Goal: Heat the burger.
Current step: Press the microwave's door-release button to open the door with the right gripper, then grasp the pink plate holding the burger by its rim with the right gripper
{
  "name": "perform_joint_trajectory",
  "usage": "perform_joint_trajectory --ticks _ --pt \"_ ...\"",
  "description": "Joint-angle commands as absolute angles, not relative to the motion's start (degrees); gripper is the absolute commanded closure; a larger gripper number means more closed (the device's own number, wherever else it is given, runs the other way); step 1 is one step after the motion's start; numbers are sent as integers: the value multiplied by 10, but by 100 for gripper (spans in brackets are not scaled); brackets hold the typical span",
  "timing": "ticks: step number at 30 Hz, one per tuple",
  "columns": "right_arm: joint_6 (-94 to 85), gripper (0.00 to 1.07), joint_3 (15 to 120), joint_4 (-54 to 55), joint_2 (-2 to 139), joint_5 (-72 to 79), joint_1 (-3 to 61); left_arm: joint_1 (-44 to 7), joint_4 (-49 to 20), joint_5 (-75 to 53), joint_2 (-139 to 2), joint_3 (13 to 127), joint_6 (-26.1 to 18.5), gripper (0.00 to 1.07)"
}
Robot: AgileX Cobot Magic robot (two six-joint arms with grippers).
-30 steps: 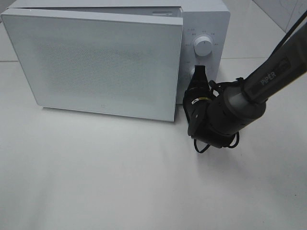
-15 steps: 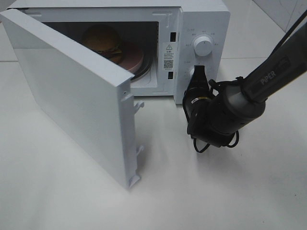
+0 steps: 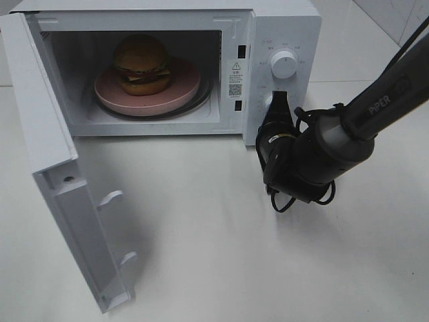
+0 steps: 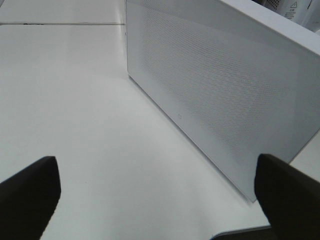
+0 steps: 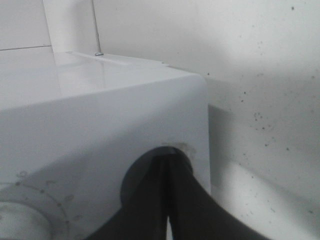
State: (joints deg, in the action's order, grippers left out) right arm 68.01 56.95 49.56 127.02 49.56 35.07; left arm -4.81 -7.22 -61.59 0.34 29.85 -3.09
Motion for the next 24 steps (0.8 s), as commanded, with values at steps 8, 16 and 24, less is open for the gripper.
perform_joint_trajectory --ticks 8,16,24 --pt "700 107 528 414 1234 482 357 -46 -77 -615 14 296 -29 9" --pt "677 107 473 405 1190 449 357 -46 -77 -615 14 296 -29 9" --pt "571 107 412 399 1122 411 357 -46 -77 -615 14 296 -29 9"
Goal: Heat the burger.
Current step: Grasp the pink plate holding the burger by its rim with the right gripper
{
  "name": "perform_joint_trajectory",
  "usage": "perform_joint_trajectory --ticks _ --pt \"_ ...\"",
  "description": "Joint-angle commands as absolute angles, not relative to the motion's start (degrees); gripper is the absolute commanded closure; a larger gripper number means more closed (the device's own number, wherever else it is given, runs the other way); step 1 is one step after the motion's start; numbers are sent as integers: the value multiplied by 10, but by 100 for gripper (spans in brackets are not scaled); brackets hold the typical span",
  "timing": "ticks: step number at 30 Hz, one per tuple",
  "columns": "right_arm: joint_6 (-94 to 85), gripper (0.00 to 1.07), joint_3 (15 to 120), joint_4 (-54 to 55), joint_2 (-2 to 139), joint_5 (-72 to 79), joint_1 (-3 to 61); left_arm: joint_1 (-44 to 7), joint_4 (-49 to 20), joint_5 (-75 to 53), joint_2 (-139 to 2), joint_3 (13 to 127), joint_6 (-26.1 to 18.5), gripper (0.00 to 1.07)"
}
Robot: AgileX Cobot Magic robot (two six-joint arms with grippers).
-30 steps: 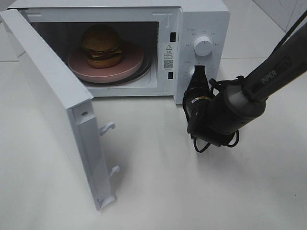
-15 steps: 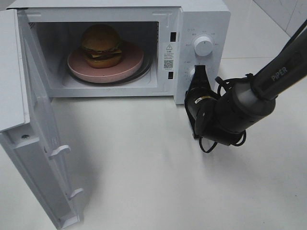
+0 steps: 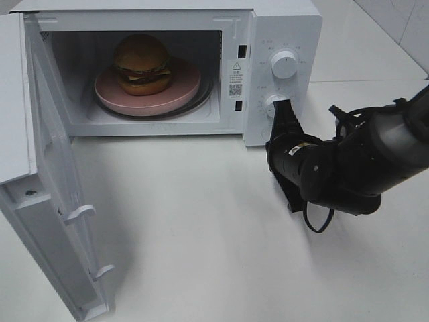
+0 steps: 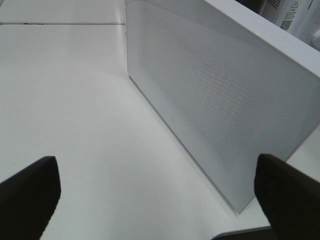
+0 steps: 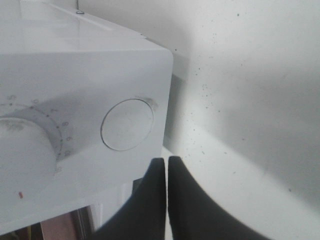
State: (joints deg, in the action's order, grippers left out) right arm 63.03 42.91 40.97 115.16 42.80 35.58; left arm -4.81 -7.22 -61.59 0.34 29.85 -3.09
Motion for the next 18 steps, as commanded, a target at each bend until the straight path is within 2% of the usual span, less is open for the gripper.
perform_joint_trajectory --ticks 1,7,12,18 --pt "552 107 406 399 1112 408 357 -46 -77 -615 14 296 -29 9" --pt "430 107 383 388 1061 363 357 -46 -77 -615 14 296 -29 9" --pt "259 105 378 358 1009 281 357 -46 -77 -615 14 296 -29 9" --pt "176 104 378 308 977 214 357 -46 -77 -615 14 296 -29 9"
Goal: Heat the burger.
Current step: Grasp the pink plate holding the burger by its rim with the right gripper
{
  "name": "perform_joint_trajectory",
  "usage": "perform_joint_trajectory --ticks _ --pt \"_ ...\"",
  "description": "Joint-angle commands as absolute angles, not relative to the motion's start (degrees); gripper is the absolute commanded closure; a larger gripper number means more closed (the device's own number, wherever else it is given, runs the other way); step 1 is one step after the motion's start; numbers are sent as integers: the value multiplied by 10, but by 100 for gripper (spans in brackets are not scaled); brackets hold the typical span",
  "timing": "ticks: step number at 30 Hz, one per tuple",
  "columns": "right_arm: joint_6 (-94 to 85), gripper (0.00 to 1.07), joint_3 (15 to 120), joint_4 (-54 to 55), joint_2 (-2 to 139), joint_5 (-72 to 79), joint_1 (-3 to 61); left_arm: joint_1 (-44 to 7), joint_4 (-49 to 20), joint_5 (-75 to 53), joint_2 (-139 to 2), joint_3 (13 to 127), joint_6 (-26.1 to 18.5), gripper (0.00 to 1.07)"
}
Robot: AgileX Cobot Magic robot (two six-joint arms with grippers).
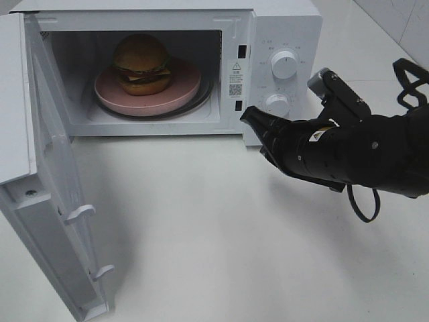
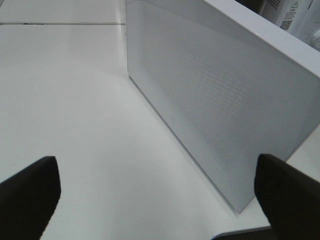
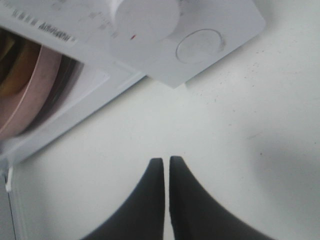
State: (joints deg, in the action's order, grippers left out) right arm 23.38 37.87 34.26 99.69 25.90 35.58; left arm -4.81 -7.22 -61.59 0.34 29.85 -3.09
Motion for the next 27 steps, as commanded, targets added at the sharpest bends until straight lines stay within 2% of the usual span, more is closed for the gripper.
perform_joint_trajectory --ticks 1,5,15,18,21,23,27 --pt "160 104 382 280 967 180 357 -46 -77 -615 14 296 -29 9" --pt "146 104 396 233 961 111 357 -46 -77 -615 14 296 -29 9" --pt "125 103 500 7 961 -154 356 -46 -77 -615 14 296 -29 9" --pt "105 103 509 -7 961 -175 356 -46 -77 -615 14 296 -29 9" --pt "29 103 532 -29 961 -230 356 -46 -77 -615 14 296 -29 9" --pt "-95 103 555 -29 961 -286 356 -46 -77 -615 14 296 -29 9" --pt "-208 102 564 -30 961 -316 356 -46 -77 -615 14 296 -29 9"
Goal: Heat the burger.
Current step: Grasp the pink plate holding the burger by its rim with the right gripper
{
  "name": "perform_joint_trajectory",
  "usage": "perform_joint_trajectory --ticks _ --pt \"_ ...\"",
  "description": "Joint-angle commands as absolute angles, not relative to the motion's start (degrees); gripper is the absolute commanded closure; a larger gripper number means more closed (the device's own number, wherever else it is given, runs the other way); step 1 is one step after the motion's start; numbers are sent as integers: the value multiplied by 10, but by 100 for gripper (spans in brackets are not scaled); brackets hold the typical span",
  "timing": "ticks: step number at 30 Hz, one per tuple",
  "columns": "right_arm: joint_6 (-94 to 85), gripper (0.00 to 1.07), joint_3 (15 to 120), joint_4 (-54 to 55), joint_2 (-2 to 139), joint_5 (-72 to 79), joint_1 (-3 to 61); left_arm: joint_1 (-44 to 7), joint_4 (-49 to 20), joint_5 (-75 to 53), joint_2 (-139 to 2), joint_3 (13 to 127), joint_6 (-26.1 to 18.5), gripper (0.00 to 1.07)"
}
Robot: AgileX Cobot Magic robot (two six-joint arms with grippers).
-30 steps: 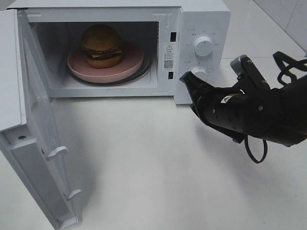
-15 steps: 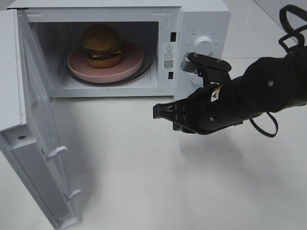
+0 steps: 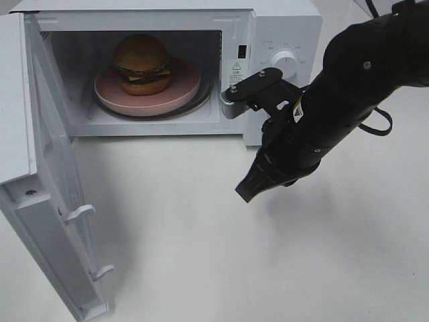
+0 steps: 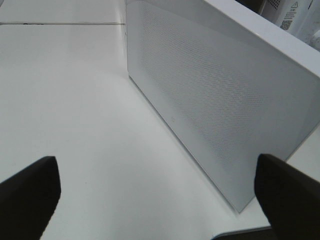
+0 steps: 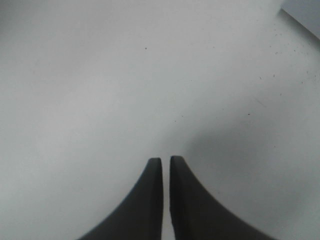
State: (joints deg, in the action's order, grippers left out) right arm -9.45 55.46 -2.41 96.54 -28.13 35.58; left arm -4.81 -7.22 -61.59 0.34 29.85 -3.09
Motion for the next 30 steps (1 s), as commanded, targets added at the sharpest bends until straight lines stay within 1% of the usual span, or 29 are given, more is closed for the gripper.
perform_joint_trajectory --ticks 1,2,5,6,7,8,9,10,11,12,13,14,15,16,17,18,19,20,21,22,23,24,25,26,27,30 --pt "-239 102 567 -31 961 -323 356 -46 -77 -615 14 296 -29 9" --pt "-309 101 570 -32 961 -325 356 -46 -77 -615 14 296 -29 9" --pt "-348 100 571 -32 961 -325 356 -46 -77 -615 14 296 -29 9" --pt "-421 99 574 -33 961 -324 356 -46 -77 -615 14 296 -29 9" --pt "-421 99 574 -33 961 -324 356 -46 -77 -615 14 296 -29 9" --pt "-489 96 574 -33 961 -319 356 -46 -77 -615 14 296 -29 9" --pt "-519 94 574 -34 961 -319 356 -46 -77 -615 14 296 -29 9" --pt "-560 90 574 -39 961 -319 356 -46 -77 -615 14 296 -29 9" --pt "-560 90 574 -39 961 -319 356 -46 -77 -615 14 296 -29 9" --pt "-575 87 574 -46 961 -319 356 -46 -77 -615 14 296 -29 9" --pt "-591 82 574 -64 961 -316 357 -46 -77 -615 14 296 -29 9" --pt "-591 82 574 -64 961 -316 357 -46 -77 -615 14 296 -29 9" --pt "-594 76 574 -83 961 -311 357 -46 -77 -615 14 296 -29 9" --pt "-594 76 574 -83 961 -311 357 -46 -77 -615 14 296 -29 9" --pt "-593 71 574 -94 961 -311 357 -46 -77 -615 14 296 -29 9" --pt "-593 63 574 -113 961 -305 357 -46 -77 -615 14 296 -29 9" --pt "-593 63 574 -113 961 -305 357 -46 -77 -615 14 296 -29 9" --pt "-593 59 574 -118 961 -303 357 -46 -77 -615 14 296 -29 9" --pt "-592 49 574 -119 961 -288 357 -46 -77 -615 14 296 -29 9" --pt "-592 49 574 -119 961 -288 357 -46 -77 -615 14 296 -29 9" --pt "-588 45 574 -116 961 -280 357 -46 -77 -615 14 296 -29 9" --pt "-585 35 574 -117 961 -263 365 -46 -77 -615 14 296 -29 9" --pt "-585 35 574 -117 961 -263 365 -46 -77 -615 14 296 -29 9" --pt "-584 29 574 -120 961 -256 370 -46 -77 -615 14 296 -29 9" --pt "-583 21 574 -121 961 -237 377 -46 -77 -615 14 296 -29 9" --pt "-573 18 574 -129 961 -217 383 -46 -77 -615 14 296 -29 9"
